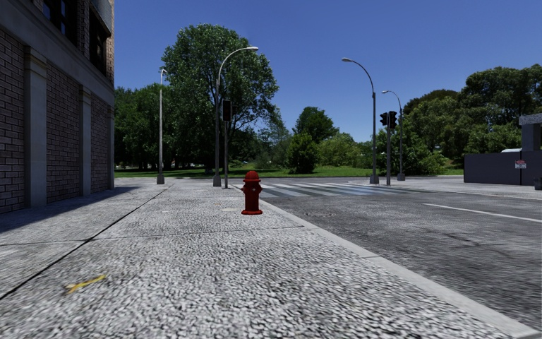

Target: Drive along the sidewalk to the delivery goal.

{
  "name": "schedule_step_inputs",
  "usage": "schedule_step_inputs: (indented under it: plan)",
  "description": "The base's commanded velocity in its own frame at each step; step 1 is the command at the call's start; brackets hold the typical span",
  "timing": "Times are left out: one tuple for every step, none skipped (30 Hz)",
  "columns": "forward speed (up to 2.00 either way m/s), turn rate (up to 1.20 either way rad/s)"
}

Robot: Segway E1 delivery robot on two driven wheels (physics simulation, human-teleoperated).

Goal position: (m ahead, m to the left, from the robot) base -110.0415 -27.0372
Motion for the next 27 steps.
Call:
schedule_step_inputs:
  plan:
    - [0.0, 0.0]
    - [0.0, 0.0]
    - [0.0, 0.0]
    - [0.0, 0.0]
    - [0.0, 0.0]
    - [0.0, 0.0]
    - [0.0, 0.0]
    - [0.0, 0.0]
    - [0.0, 0.0]
    - [0.0, 0.0]
    - [0.0, 0.0]
    - [0.0, 0.0]
    - [0.0, 0.0]
    - [0.0, 0.0]
    - [0.0, 0.0]
    - [0.0, 0.0]
    - [0.0, 0.0]
    - [0.0, 0.0]
    - [0.0, 0.0]
    - [0.0, 0.0]
    - [0.0, 0.0]
    - [0.0, 0.0]
    - [0.0, 0.0]
    - [0.0, 0.0]
    - [0.0, 0.0]
    - [0.0, 0.0]
    - [0.0, 0.0]
